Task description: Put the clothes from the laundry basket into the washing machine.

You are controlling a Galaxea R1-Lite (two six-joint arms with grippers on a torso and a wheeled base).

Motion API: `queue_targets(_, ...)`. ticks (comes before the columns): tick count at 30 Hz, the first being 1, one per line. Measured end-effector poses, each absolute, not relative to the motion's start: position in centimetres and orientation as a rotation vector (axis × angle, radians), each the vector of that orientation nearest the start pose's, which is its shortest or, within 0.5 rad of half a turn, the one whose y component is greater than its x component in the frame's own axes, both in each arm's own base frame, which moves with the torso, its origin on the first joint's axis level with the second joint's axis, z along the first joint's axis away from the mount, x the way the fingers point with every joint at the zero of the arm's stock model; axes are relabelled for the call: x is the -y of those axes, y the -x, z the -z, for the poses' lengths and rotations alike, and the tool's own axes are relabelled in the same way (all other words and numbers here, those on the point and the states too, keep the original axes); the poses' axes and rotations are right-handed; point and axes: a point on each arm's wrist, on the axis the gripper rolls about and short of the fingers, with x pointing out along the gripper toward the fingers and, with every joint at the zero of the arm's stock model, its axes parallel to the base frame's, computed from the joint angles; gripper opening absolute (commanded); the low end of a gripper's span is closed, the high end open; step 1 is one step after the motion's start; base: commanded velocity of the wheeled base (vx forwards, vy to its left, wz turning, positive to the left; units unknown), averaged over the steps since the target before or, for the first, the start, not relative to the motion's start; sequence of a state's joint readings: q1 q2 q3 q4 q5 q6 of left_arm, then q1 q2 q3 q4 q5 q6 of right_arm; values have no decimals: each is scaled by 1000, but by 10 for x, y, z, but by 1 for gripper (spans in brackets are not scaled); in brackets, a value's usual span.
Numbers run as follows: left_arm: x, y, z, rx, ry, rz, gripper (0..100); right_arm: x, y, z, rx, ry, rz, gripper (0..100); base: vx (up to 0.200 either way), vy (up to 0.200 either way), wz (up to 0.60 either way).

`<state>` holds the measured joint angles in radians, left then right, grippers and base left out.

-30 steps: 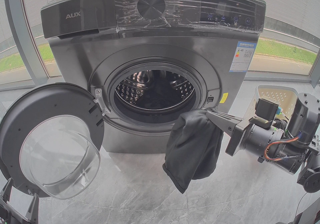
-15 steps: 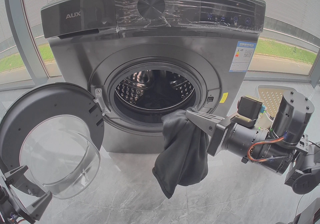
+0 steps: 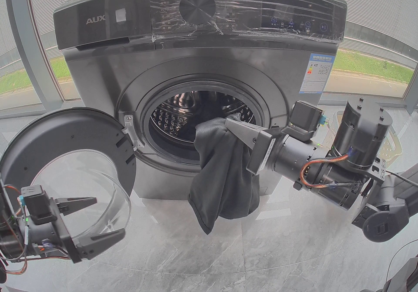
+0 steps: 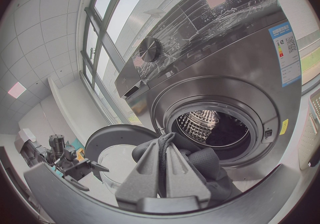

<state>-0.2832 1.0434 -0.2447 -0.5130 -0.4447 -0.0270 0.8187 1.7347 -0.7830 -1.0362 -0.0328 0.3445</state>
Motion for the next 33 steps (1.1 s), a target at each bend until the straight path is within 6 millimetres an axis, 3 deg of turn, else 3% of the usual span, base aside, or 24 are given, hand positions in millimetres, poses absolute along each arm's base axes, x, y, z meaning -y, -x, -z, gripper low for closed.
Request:
queue_targets(15,93,-189,-132,-533,83,832,100,-249,-250,-210,-7,-387,-760,0,0,0,0)
queue_targets(33,139,-238,-80,-573,178,867,100,-257,-265,-209,7,-392,-749,0,0,0,0)
